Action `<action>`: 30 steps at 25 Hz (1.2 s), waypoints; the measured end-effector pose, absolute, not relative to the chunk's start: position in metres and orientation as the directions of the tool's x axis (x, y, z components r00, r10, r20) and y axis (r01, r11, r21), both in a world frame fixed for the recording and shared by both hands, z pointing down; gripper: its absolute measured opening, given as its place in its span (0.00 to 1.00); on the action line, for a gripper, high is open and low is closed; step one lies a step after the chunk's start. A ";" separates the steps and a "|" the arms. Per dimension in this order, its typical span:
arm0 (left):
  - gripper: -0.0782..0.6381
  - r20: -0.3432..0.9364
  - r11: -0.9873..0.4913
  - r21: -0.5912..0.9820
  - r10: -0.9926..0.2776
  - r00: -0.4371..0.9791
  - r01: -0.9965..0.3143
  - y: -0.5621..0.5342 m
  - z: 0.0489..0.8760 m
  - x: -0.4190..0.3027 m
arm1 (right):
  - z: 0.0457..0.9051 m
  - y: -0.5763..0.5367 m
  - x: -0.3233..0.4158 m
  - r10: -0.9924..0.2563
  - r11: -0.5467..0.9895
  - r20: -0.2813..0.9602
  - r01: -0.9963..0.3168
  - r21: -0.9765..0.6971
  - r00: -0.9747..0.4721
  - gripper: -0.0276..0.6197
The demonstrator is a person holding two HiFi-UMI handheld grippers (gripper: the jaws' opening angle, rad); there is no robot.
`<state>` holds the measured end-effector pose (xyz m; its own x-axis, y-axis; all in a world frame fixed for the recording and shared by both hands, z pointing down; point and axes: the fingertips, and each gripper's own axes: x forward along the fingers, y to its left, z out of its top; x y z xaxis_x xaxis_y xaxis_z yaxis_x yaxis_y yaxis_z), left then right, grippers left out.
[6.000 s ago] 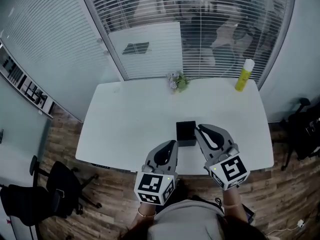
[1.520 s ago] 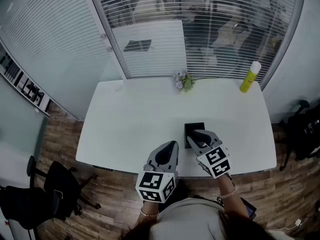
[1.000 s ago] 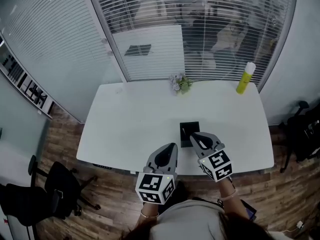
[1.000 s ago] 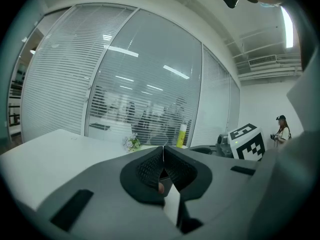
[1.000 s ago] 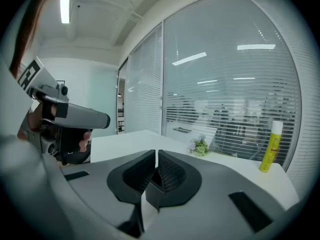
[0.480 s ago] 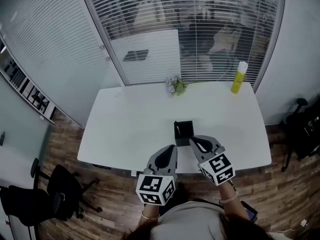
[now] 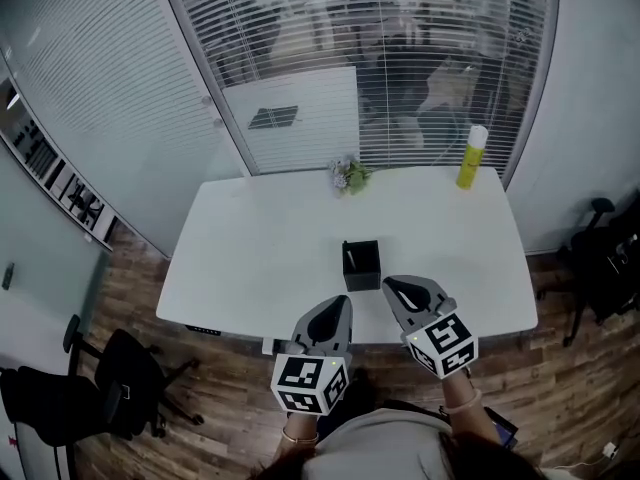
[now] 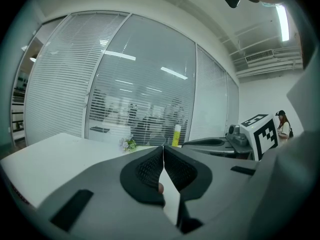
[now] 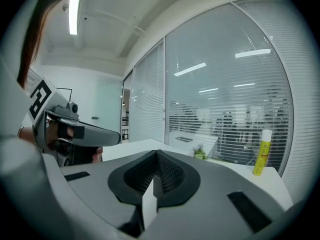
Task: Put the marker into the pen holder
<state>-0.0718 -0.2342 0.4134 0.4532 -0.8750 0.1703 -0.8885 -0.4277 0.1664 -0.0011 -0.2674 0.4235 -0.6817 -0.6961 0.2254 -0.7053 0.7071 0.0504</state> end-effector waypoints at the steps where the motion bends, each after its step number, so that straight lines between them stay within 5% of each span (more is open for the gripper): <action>1: 0.14 0.170 -0.427 0.163 -0.876 0.452 -0.889 -0.233 0.413 -0.071 | 0.422 -0.266 0.001 -0.695 0.709 0.223 -0.704 0.053 -0.683 0.09; 16: 0.14 0.148 -0.421 0.153 -0.885 0.442 -0.894 -0.187 0.406 -0.052 | 0.388 -0.206 0.021 -0.689 0.725 0.174 -0.667 0.175 -0.704 0.09; 30: 0.14 0.136 -0.412 0.140 -0.893 0.429 -0.900 -0.135 0.405 -0.033 | 0.372 -0.159 0.043 -0.670 0.742 0.082 -0.668 0.057 -0.738 0.09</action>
<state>-0.0334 -0.1349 0.4048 0.4293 -0.8929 0.1361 -0.9005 -0.4116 0.1404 0.0431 -0.1595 0.3720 -0.7378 -0.6700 0.0823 -0.6677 0.7423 0.0569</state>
